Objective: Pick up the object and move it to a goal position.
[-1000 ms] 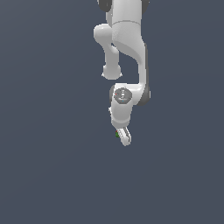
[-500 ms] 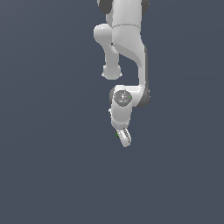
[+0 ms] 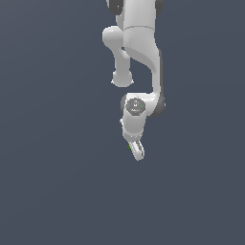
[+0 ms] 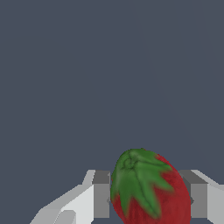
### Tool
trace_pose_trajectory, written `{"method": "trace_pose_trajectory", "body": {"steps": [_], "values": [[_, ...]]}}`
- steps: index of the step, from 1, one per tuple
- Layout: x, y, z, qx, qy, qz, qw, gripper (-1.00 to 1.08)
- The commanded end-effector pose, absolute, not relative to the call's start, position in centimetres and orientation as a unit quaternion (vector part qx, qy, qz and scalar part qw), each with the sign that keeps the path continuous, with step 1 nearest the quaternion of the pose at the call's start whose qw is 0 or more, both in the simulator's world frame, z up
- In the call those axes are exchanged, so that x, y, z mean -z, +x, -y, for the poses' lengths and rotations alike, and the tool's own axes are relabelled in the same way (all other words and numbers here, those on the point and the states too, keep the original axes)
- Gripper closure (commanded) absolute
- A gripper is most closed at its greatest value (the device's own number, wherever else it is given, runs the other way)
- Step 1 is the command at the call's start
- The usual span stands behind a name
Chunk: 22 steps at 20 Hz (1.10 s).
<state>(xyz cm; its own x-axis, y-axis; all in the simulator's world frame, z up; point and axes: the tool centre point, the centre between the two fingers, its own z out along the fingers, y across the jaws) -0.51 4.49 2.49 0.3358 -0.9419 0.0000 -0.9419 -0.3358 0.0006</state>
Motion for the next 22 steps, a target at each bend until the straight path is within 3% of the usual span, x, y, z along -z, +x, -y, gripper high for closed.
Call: {"method": "trace_pose_trajectory", "body": {"steps": [1,22], "values": [[-2.9,-0.4,-5.3,0.0,0.818,0.576,0.0,1.08],[-10.8,1.6,-22.7,0.0,0.818,0.576,0.0,1.08]]}}
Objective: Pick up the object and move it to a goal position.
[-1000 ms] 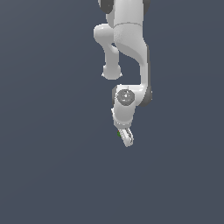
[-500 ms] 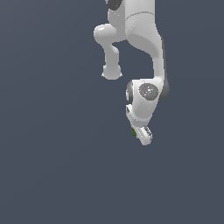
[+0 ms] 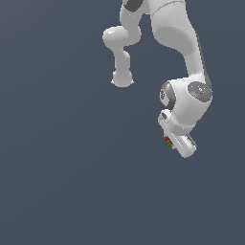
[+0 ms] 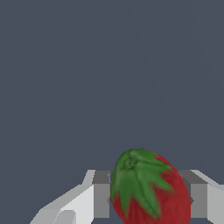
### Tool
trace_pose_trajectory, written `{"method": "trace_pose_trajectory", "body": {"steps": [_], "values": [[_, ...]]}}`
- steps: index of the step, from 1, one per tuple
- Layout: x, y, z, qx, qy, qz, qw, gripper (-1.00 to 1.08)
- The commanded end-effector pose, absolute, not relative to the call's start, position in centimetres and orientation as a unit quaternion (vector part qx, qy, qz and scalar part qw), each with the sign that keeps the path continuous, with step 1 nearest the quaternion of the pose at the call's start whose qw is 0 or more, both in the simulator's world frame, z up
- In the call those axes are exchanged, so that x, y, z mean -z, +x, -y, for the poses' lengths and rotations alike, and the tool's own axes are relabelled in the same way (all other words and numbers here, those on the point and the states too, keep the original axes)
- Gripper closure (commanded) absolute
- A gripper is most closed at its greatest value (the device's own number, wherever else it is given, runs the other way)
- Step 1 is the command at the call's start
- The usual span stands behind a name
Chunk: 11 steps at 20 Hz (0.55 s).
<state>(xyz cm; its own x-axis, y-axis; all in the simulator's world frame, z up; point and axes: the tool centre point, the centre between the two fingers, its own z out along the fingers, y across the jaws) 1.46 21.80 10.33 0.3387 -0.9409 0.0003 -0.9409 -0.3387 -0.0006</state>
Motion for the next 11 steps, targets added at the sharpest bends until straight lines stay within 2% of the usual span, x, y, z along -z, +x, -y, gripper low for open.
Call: {"method": "trace_pose_trajectory", "body": {"steps": [1,11], "values": [[-11.0,1.7,-23.2,0.0,-0.818,-0.576,0.0,1.08],[-11.6,2.1,-24.6,0.0,-0.818,-0.576,0.0,1.08]]}}
